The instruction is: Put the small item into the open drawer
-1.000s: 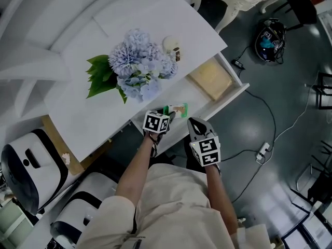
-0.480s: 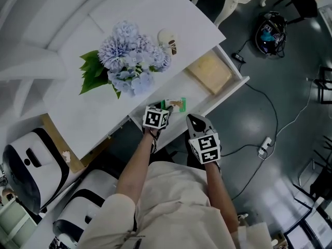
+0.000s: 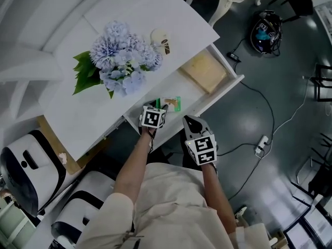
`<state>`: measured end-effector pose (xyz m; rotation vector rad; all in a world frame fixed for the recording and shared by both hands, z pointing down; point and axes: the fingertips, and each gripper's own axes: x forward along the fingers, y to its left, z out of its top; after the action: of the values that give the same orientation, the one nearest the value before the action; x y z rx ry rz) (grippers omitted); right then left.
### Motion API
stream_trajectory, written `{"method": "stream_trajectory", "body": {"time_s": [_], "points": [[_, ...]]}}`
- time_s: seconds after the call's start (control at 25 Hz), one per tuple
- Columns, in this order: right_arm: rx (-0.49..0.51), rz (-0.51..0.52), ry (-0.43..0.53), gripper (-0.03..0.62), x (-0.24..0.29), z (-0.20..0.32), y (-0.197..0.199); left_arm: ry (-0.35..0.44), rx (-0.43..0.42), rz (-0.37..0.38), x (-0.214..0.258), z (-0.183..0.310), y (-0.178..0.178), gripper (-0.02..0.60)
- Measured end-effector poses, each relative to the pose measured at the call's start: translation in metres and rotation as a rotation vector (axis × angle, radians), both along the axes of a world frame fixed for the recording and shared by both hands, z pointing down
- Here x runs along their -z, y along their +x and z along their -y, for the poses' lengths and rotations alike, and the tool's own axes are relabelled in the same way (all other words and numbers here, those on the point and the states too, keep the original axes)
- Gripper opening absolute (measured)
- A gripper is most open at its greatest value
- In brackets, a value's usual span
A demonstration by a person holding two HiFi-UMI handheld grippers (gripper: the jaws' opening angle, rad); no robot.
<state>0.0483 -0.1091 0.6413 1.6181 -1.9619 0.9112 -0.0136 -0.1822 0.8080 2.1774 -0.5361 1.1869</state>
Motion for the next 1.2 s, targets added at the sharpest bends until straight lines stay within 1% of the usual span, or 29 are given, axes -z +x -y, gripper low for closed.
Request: {"method": "stream_trajectory", "body": {"time_s": [0.16, 0.32, 0.48, 0.72, 1.04, 1.2], "points": [[-0.001, -0.003, -0.007, 0.025, 0.000, -0.004, 0.003, 0.009, -0.005, -0.003, 0.002, 0.000, 0.002, 0.245], [-0.006, -0.003, -0.007, 0.025, 0.000, -0.002, 0.006, 0.035, -0.015, -0.007, -0.003, -0.002, 0.002, 0.247], [0.006, -0.002, -0.001, 0.025, 0.002, 0.001, 0.002, 0.049, -0.026, 0.015, 0.001, -0.001, -0.005, 0.249], [0.016, -0.002, 0.004, 0.025, 0.003, 0.004, 0.000, 0.056, -0.031, 0.021, 0.004, -0.002, -0.008, 0.255], [0.015, 0.004, 0.017, 0.025, 0.006, 0.006, 0.003, 0.064, -0.015, -0.003, 0.005, -0.001, -0.012, 0.259], [0.020, 0.010, 0.028, 0.025, 0.010, 0.011, 0.005, 0.077, -0.019, 0.003, 0.012, 0.000, -0.015, 0.259]]}}
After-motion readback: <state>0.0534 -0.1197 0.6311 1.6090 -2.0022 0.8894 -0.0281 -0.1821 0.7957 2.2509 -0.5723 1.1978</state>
